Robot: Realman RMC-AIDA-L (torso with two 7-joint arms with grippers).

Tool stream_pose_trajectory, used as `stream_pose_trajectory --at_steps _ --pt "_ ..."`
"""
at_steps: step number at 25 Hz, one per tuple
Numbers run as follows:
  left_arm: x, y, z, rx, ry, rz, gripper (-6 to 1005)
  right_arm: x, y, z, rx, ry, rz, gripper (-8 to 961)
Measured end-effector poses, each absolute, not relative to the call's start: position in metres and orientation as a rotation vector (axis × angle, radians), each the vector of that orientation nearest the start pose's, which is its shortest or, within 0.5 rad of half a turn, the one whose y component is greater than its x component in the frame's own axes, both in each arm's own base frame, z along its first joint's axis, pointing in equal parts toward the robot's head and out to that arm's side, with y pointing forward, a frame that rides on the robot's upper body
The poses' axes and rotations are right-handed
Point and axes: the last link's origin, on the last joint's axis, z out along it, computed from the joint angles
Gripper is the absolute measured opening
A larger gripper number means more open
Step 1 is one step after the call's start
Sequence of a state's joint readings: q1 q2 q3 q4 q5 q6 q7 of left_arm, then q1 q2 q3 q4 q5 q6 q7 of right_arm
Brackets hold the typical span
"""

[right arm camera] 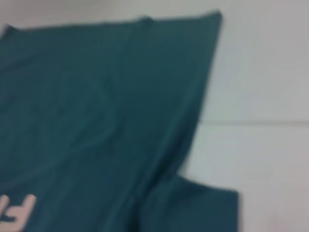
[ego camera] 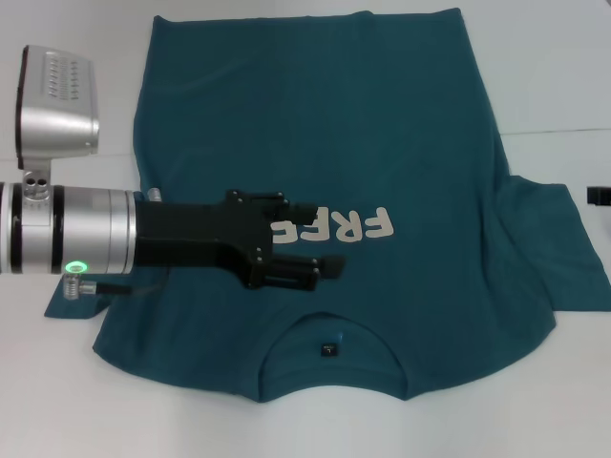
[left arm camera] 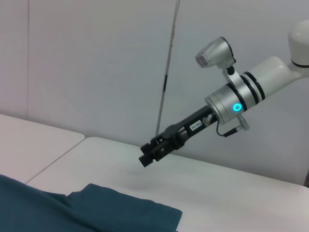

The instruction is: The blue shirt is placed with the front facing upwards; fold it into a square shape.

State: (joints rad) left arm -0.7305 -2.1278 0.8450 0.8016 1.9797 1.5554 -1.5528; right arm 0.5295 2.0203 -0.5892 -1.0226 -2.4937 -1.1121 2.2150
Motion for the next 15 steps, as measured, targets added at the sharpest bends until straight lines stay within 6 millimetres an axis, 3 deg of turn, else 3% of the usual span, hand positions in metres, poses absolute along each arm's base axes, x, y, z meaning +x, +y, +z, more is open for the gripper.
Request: stream_pose_trajectory --at_steps 6,15 --pt "-0.157 0.373 -0.019 -2.895 -0.41 -0.695 835 0.339 0.389 0.125 -1.858 1.323 0.106 913" --pt "-0.157 0.373 -0.02 -2.889 -0.44 -0.713 835 0.349 0.388 0.108 -1.862 1.449 0.082 913"
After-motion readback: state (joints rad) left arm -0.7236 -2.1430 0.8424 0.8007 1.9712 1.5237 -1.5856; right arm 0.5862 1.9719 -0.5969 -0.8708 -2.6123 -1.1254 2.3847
